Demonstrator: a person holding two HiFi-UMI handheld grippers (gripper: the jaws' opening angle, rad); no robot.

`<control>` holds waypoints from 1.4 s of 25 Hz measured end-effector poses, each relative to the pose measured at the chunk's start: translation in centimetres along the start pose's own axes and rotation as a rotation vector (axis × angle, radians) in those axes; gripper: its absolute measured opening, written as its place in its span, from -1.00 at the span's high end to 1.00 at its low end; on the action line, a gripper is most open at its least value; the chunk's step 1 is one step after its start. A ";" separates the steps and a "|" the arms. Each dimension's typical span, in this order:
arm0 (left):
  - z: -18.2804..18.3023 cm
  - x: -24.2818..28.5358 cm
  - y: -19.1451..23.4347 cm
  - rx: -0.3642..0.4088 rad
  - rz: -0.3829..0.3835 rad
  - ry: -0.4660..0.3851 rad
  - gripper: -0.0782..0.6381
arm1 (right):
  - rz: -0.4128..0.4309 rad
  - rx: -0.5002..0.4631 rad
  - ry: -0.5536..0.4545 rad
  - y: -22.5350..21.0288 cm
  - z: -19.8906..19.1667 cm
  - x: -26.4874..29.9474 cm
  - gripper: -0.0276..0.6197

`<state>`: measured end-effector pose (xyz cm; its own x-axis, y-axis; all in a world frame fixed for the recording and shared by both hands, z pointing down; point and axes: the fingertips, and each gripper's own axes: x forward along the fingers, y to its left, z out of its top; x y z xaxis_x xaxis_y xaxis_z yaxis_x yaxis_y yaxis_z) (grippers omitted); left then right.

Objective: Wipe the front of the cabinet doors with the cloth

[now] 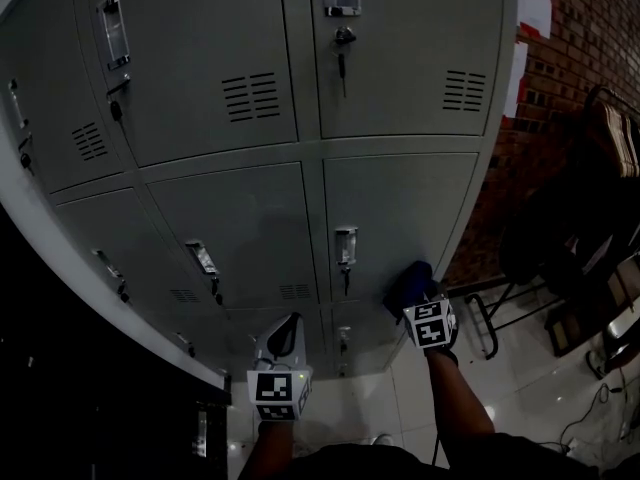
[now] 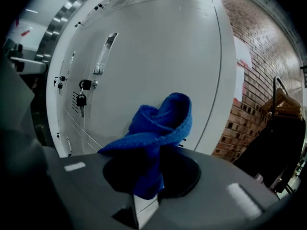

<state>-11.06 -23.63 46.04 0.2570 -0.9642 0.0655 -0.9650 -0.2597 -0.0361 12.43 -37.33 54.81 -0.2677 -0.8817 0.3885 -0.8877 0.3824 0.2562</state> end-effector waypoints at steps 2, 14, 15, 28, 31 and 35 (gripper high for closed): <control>0.1 0.0 0.2 -0.011 -0.008 -0.005 0.73 | 0.026 -0.003 -0.009 1.6 0.5 0.1 0.70; 0.6 -0.9 2.5 -0.041 0.003 -0.033 0.73 | 0.149 -0.046 -0.067 11.1 4.4 1.1 0.70; 0.5 -0.9 2.5 -0.043 0.003 -0.034 0.73 | 0.155 -0.050 -0.069 11.5 4.7 1.1 0.70; 0.4 -1.8 3.1 -0.060 0.007 -0.035 0.73 | 0.204 -0.042 -0.084 14.3 5.6 0.7 0.70; 0.5 -1.5 2.1 -0.058 -0.017 -0.037 0.73 | 0.196 -0.014 -0.090 13.3 4.8 -0.8 0.70; 0.5 -1.5 1.6 -0.050 -0.028 -0.033 0.73 | 0.203 0.015 -0.109 12.4 3.6 -4.0 0.70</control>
<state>-12.93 -22.58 45.37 0.2846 -0.9581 0.0327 -0.9586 -0.2843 0.0152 1.13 -30.03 53.30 -0.4794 -0.8120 0.3330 -0.8167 0.5517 0.1693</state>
